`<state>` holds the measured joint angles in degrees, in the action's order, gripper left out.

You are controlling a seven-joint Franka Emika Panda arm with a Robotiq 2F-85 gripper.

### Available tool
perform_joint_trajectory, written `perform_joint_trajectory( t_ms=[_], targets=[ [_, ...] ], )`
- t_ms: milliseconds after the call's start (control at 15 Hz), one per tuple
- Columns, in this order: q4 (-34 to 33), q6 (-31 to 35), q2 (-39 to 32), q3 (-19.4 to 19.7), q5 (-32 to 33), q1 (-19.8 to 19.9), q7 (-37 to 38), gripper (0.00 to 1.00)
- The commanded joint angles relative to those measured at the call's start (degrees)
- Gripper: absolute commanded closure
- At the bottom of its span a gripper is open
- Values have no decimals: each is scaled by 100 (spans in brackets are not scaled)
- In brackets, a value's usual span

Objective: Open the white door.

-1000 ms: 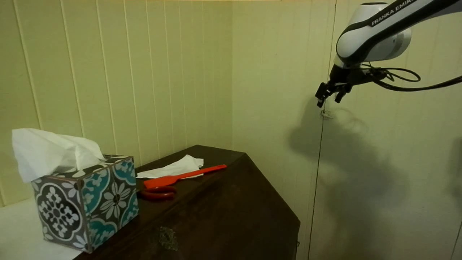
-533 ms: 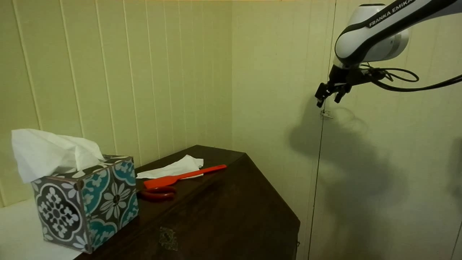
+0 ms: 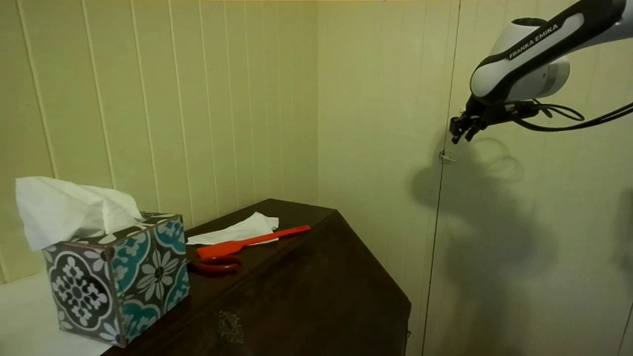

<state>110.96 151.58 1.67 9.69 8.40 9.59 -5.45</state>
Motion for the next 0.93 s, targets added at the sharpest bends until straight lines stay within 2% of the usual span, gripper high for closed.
perform_joint_trajectory(
  t_ms=[0, 133, 200, 333, 400, 867],
  targets=[
    [-373, 641, -601, 120, -83, 113, 128, 82],
    [-467, 1013, -881, 153, -177, 151, 69, 96],
    [-518, 1204, -1019, 152, -249, 162, 42, 99],
    [-620, 1552, -1287, 103, -479, 195, 39, 100],
    [-304, 1244, -904, 139, -263, 159, -18, 99],
    [-627, 1571, -1363, 139, -455, 202, 55, 100]
  ],
)
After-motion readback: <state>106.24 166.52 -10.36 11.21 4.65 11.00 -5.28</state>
